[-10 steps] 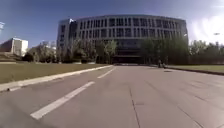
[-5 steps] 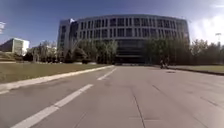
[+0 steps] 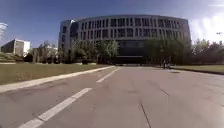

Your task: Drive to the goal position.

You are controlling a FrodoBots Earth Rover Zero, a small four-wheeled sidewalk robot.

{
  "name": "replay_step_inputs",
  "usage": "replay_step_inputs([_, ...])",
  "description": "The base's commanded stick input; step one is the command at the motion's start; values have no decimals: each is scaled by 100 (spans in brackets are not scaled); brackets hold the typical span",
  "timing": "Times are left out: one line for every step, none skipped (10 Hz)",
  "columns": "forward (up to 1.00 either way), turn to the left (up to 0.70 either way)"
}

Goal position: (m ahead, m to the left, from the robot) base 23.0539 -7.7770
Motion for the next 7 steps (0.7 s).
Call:
replay_step_inputs([70, 0])
replay_step_inputs([70, 0])
replay_step_inputs([70, 0])
replay_step_inputs([70, 0])
replay_step_inputs([70, 0])
replay_step_inputs([70, 0])
replay_step_inputs([70, 0])
